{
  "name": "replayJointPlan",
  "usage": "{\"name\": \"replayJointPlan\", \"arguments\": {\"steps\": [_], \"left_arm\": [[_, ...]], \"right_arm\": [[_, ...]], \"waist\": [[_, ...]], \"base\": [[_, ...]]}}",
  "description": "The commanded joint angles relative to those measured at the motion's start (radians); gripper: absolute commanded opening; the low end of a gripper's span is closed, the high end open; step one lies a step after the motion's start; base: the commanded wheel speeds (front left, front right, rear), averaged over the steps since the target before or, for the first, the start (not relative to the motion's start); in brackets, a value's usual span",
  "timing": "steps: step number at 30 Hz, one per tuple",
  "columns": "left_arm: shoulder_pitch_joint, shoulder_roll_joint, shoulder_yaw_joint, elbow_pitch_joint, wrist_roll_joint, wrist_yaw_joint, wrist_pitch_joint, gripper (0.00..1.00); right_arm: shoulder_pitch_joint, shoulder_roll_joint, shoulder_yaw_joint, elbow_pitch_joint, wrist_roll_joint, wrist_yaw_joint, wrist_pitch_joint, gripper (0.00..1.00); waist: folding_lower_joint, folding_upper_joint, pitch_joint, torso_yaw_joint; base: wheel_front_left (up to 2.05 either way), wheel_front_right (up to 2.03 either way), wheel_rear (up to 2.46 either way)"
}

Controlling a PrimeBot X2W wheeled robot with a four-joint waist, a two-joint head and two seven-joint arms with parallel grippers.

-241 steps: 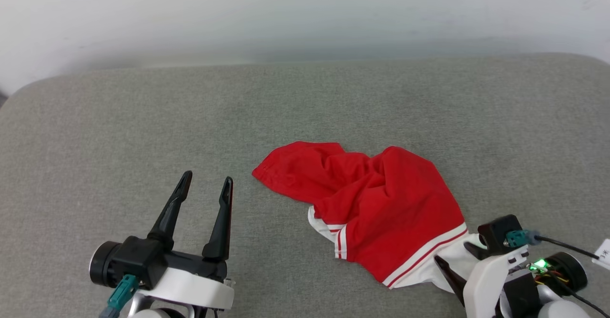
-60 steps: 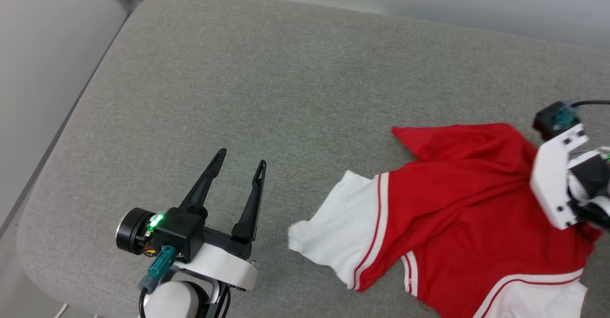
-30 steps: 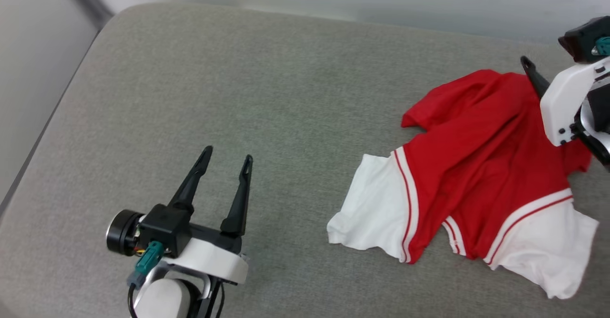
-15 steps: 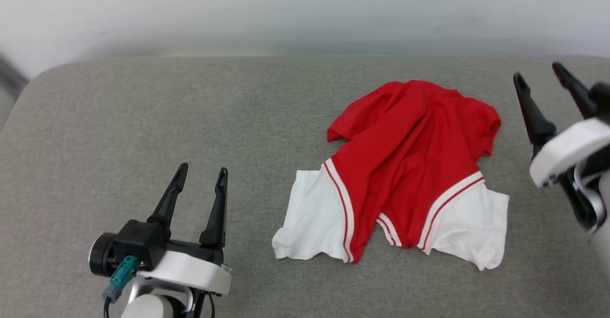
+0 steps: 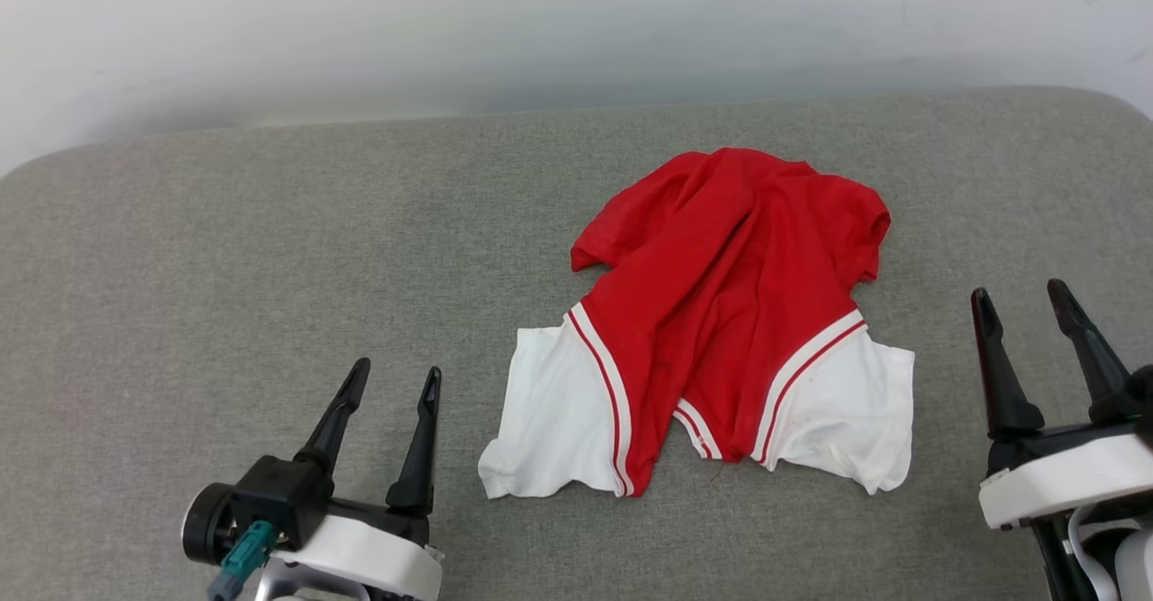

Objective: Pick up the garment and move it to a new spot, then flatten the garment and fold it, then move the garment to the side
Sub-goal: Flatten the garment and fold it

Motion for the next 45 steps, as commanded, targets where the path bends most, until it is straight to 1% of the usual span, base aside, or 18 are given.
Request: {"name": "replayJointPlan", "arguments": {"steps": [1,3,5,7,9,12,15,18,21,24,31,32,33,34,37,40,42,45], "left_arm": [[0.004,-0.001,0.006,-0.009,0.004,0.000,-0.003,1.00],[0.009,-0.005,0.005,-0.008,-0.009,-0.003,0.002,1.00],[0.000,0.005,-0.014,-0.011,-0.016,-0.008,0.059,1.00],[-0.005,0.020,-0.041,-0.015,-0.021,-0.015,0.176,1.00],[-0.008,0.023,-0.050,-0.036,-0.043,-0.005,0.306,1.00],[-0.013,0.048,-0.078,-0.091,-0.044,0.001,0.503,1.00],[-0.014,0.060,-0.094,-0.145,-0.047,0.019,0.653,1.00],[-0.017,0.080,-0.107,-0.173,-0.041,0.029,0.761,1.00],[-0.021,0.081,-0.114,-0.174,-0.044,0.036,0.810,1.00],[-0.030,0.089,-0.108,-0.155,-0.031,0.052,0.821,1.00],[-0.030,0.095,-0.127,-0.047,-0.031,0.051,0.857,1.00],[-0.027,0.096,-0.130,-0.026,-0.035,0.048,0.866,0.52],[-0.025,0.095,-0.135,-0.009,-0.039,0.043,0.870,0.21],[-0.024,0.091,-0.135,0.000,-0.045,0.042,0.862,0.00],[-0.034,0.083,-0.119,0.004,-0.047,0.057,0.813,0.00],[-0.046,0.093,-0.077,-0.012,-0.040,0.082,0.739,0.00],[-0.048,0.096,-0.059,-0.029,-0.043,0.091,0.697,0.00],[-0.051,0.100,-0.028,-0.070,-0.037,0.112,0.644,0.00]], "right_arm": [[0.013,0.013,-0.010,-0.022,-0.007,-0.001,0.008,1.00],[0.032,0.027,-0.020,-0.062,-0.017,-0.001,0.030,1.00],[0.045,0.034,-0.026,-0.097,-0.024,-0.001,0.054,1.00],[0.049,0.037,-0.031,-0.125,-0.031,-0.001,0.074,1.00],[0.051,0.037,-0.035,-0.147,-0.031,-0.001,0.092,1.00],[0.056,0.039,-0.041,-0.169,-0.031,-0.001,0.109,1.00],[0.057,0.041,-0.041,-0.181,-0.033,-0.001,0.112,1.00],[0.042,0.047,-0.039,-0.190,-0.030,-0.001,0.101,1.00],[0.031,0.050,-0.037,-0.187,-0.029,-0.001,0.091,1.00],[0.026,0.049,-0.036,-0.179,-0.034,-0.001,0.086,1.00],[0.019,0.042,-0.034,-0.167,-0.048,-0.001,0.083,1.00],[0.018,0.040,-0.032,-0.165,-0.049,-0.001,0.086,1.00],[0.019,0.037,-0.028,-0.162,-0.052,-0.001,0.092,1.00],[0.021,0.033,-0.023,-0.158,-0.053,-0.001,0.098,1.00],[0.035,0.013,-0.005,-0.142,-0.055,-0.001,0.133,1.00],[0.060,-0.014,0.017,-0.126,-0.038,-0.001,0.216,1.00],[0.081,-0.035,0.045,-0.126,-0.020,-0.001,0.299,1.00],[0.125,-0.060,0.065,-0.149,0.013,-0.001,0.476,1.00]], "waist": [[0.0001,0.0000,0.005,-0.004],[0.0001,0.0000,0.011,-0.008],[0.0001,0.0000,0.021,-0.008],[0.0001,0.0000,0.033,-0.010],[0.0001,0.0000,0.046,-0.014],[0.0001,0.0000,0.070,-0.018],[0.0001,0.0000,0.093,-0.024],[0.0001,0.0000,0.116,-0.034],[0.0001,0.0000,0.135,-0.042],[0.0001,0.0000,0.153,-0.049],[0.0001,0.0000,0.181,-0.053],[0.0001,0.0000,0.183,-0.052],[0.0001,0.0000,0.183,-0.052],[0.0001,0.0000,0.183,-0.051],[0.0001,0.0000,0.171,-0.044],[0.0001,0.0000,0.146,-0.034],[0.0001,0.0000,0.130,-0.026],[0.0001,0.0000,0.114,-0.013]], "base": [[0.00,0.00,0.00],[0.00,0.00,0.00],[0.00,0.00,0.00],[0.00,0.00,0.00],[0.00,0.00,0.00],[0.00,0.00,0.00],[0.00,0.00,0.00],[0.00,0.00,0.00],[0.00,0.00,0.00],[0.00,0.00,0.00],[0.00,0.00,0.00],[0.00,0.00,0.00],[0.00,0.00,0.00],[0.00,0.00,0.00],[0.00,0.00,0.00],[0.00,0.00,0.00],[0.00,0.00,0.00],[0.00,0.00,0.00]]}}
